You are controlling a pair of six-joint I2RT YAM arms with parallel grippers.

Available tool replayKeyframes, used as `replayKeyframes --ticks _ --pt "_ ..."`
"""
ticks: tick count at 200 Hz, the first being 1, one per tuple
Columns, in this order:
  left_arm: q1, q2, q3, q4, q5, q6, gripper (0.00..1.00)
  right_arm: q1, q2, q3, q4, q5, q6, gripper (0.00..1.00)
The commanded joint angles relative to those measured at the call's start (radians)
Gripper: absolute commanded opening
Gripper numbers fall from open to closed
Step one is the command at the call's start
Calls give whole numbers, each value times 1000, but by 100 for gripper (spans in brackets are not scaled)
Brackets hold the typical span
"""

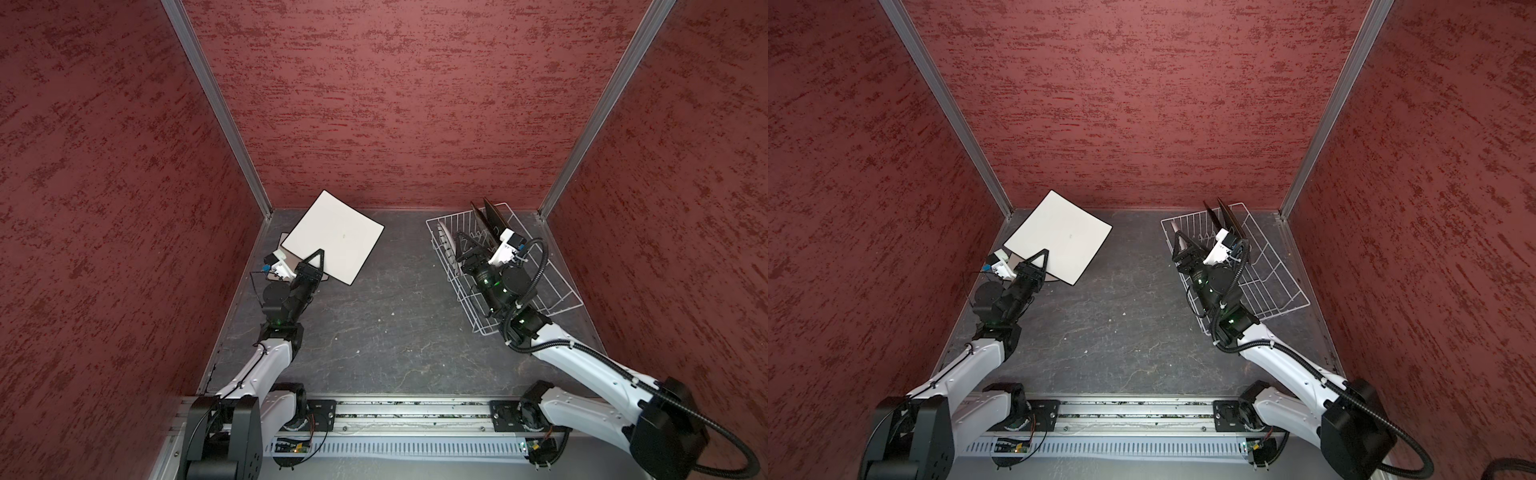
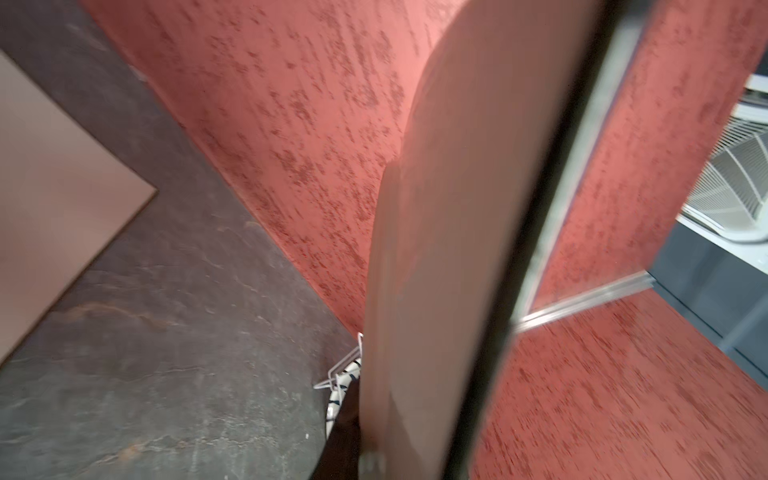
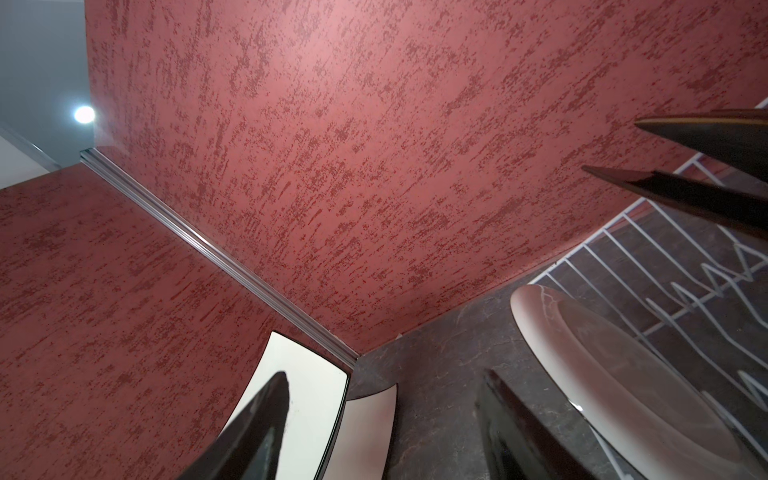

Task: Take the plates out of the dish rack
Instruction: 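Carry the plate to the table with left gripper while right gripper returns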

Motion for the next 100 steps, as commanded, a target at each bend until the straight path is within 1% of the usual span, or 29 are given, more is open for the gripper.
replayKeyframes --ticks 1,10,33,52,76,100 --pt "37 5 25 28 -72 -67 0 -8 4 38 11 -42 34 72" --pt "44 23 32 3 -78 -80 0 -8 12 44 10 -49 34 72" --pt "46 67 54 2 -48 -66 0 -8 34 60 3 -59 36 73" --pt "55 81 48 9 -63 -71 0 -8 53 75 2 -71 37 73" --pt "90 81 26 19 -71 -71 0 -10 84 121 -36 -89 26 74" --pt "127 89 12 24 -70 -74 0 -11 122 160 -34 -113 30 74"
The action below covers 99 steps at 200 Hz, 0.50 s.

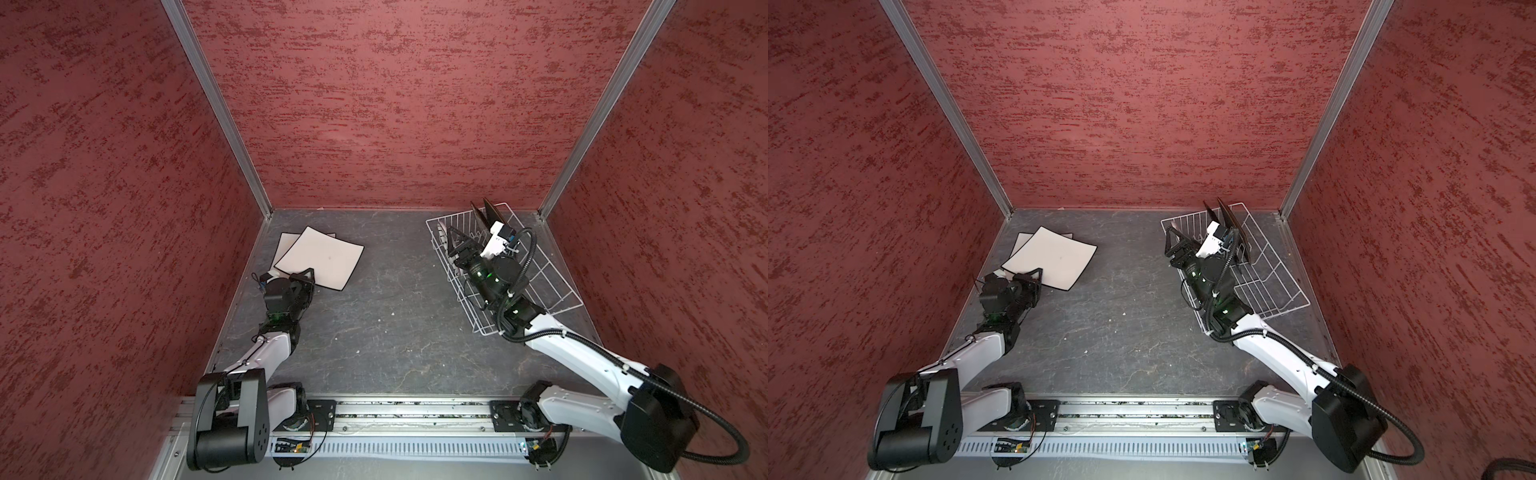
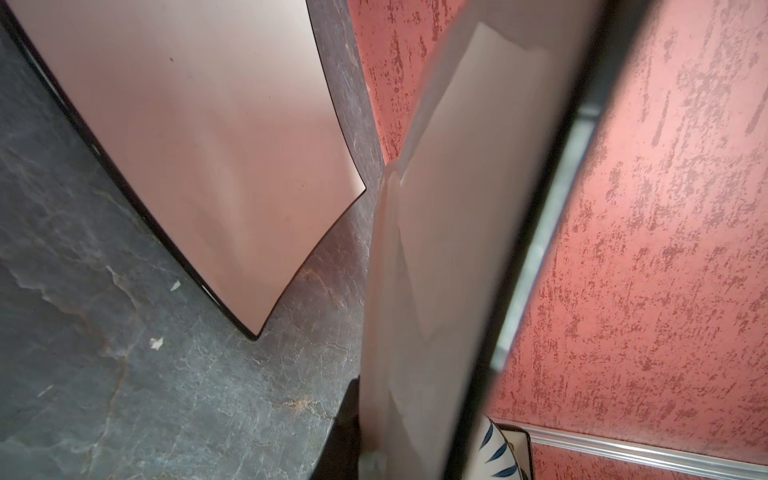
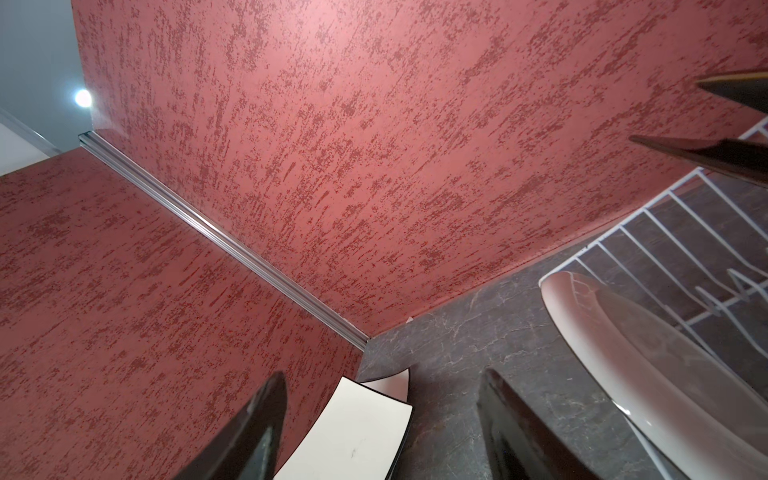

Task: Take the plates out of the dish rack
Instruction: 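Carry the plate to the table with left gripper while right gripper returns, then lower the plate onto the first plate with left gripper while right descends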

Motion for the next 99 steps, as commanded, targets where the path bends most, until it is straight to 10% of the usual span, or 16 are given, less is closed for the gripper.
replayKeyframes --ticks 1,99 --pt "40 -27 12 214 -6 -16 0 -9 26 57 -8 -49 6 74" --pt "173 317 70 529 170 -195 0 -17 256 320 -103 -164 1 75"
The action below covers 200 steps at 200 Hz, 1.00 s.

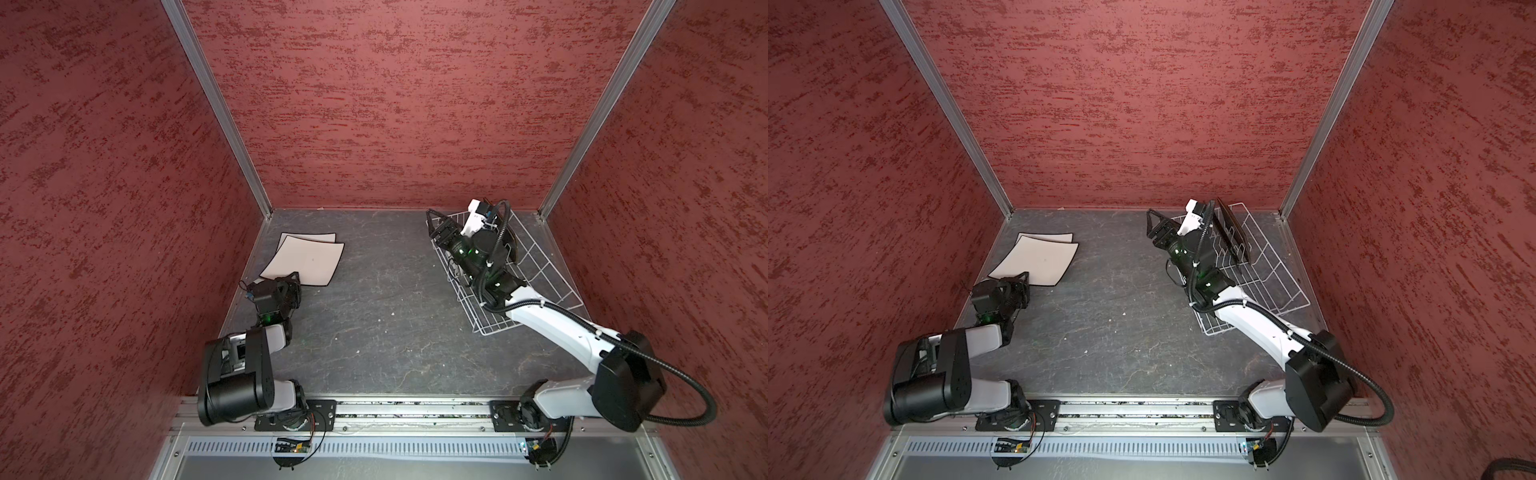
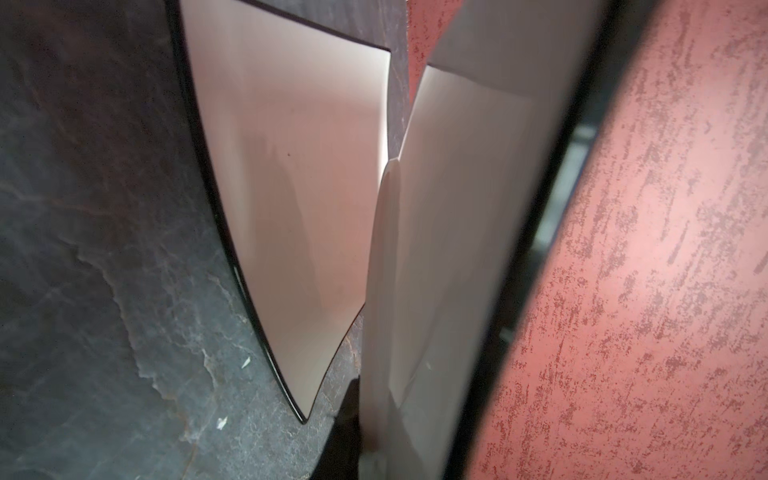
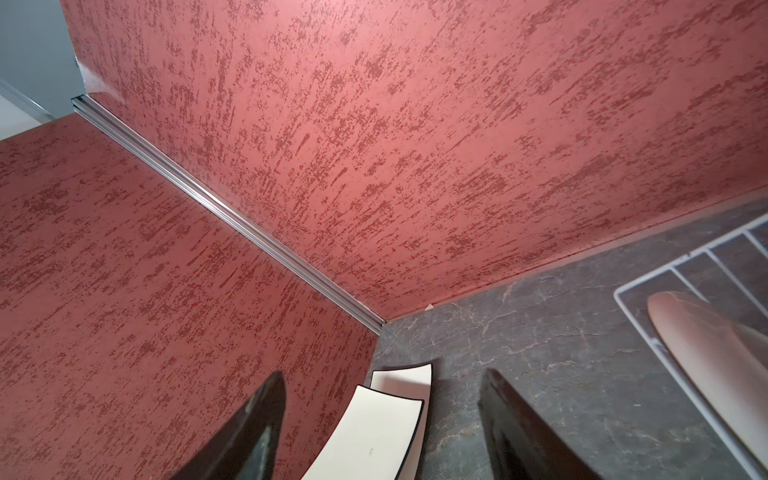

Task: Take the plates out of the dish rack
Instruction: 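Lower the plate onto the first plate with left gripper while right descends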

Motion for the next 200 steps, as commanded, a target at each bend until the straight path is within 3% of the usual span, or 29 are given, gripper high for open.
replayKeyframes --ticks 1,130,200 --pt "13 36 75 310 89 -65 0 -10 20 43 -22 -55 3 75" --pt "50 240 169 429 68 -41 0 -42 78 70 -62 -79 15 76" --pt "53 270 198 422 19 -10 0 -65 94 74 -59 -100 23 76"
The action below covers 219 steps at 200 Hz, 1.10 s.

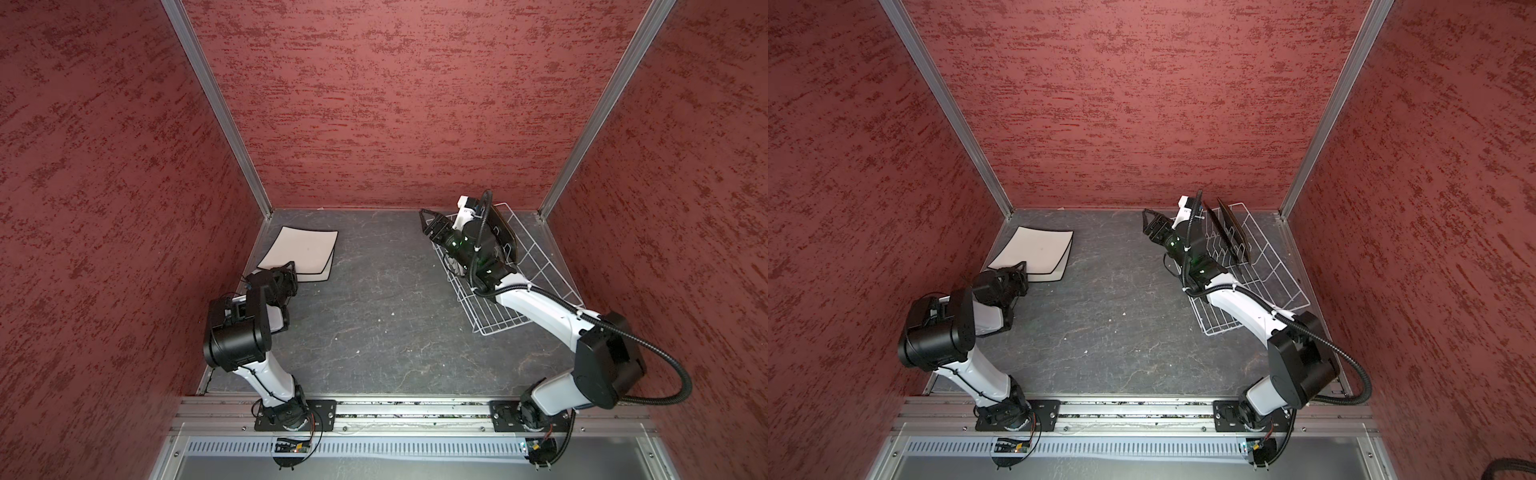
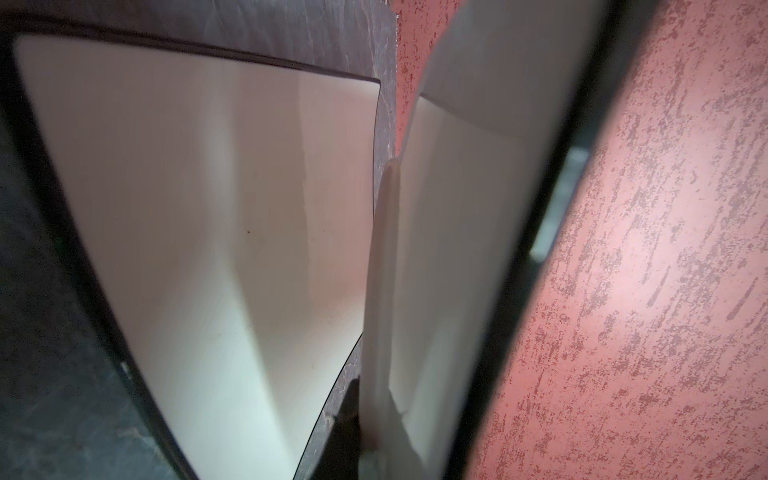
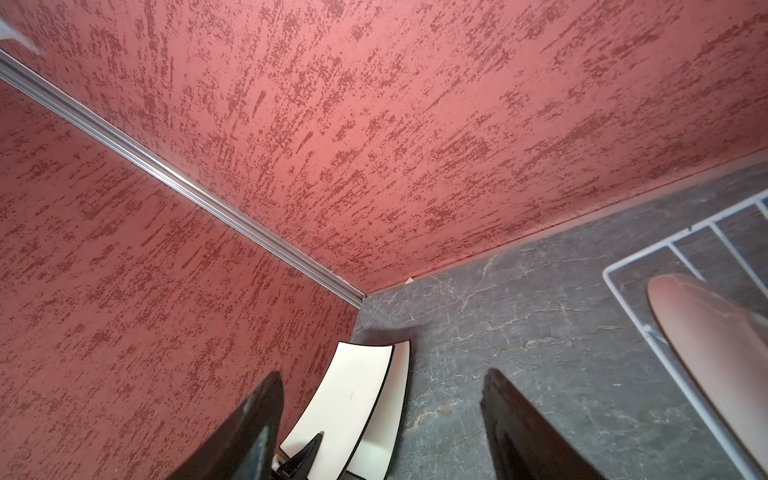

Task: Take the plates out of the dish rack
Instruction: 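Lower the plate onto the first plate with left gripper while right descends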

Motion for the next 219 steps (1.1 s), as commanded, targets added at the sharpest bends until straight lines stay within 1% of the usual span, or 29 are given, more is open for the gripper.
replayKeyframes --ticks 1,47,153,219 --pt "9 -4 51 215 -18 23 0 -13 -3 16 11 -30 15 76" --pt "13 33 73 213 -19 24 0 -21 25 24 40 -62 37 76" --pt "7 73 105 174 -42 25 0 -56 56 22 63 -85 57 77" --pt "0 61 141 78 -72 62 0 -65 42 -6 70 -96 71 77"
